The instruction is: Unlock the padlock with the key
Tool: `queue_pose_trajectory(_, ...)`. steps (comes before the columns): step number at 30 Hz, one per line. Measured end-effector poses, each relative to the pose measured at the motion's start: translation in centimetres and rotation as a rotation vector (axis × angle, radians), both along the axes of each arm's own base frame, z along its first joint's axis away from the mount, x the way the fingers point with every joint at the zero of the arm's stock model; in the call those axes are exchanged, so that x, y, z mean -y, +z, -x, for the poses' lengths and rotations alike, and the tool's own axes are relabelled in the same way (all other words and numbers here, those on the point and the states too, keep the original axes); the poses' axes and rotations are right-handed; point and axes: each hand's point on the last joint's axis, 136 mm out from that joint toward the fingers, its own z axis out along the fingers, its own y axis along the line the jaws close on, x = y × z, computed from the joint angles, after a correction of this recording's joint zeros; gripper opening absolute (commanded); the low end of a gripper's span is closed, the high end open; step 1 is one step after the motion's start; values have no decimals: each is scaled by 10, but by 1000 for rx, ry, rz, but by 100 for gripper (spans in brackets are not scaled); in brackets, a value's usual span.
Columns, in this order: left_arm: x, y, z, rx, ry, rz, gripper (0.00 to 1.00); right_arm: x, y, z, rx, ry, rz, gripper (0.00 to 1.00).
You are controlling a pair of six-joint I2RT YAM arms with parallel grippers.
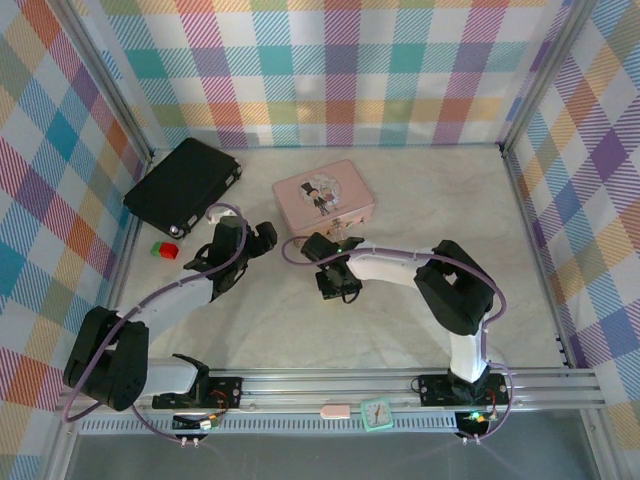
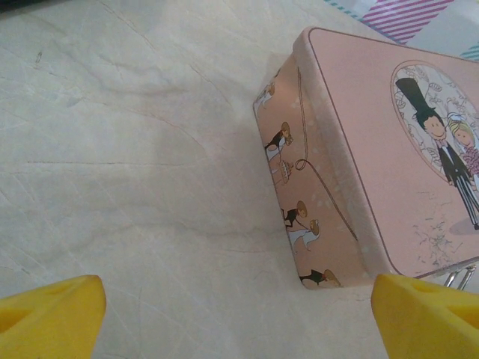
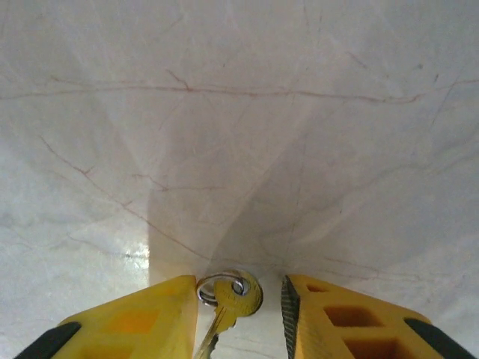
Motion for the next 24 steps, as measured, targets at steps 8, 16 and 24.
queue_pose_trajectory(8, -1, 6, 3, 8, 0, 3, 91, 2, -1, -14, 11, 11, -22, 21)
queue_pose_trajectory(16, -2, 17, 4, 35, 4, 21, 91, 6, -1, -13, 8, -3, -35, 9)
queue_pose_trajectory(24, 4, 18, 5, 25, -2, 70, 91, 3, 5, -4, -13, -45, -110, 24)
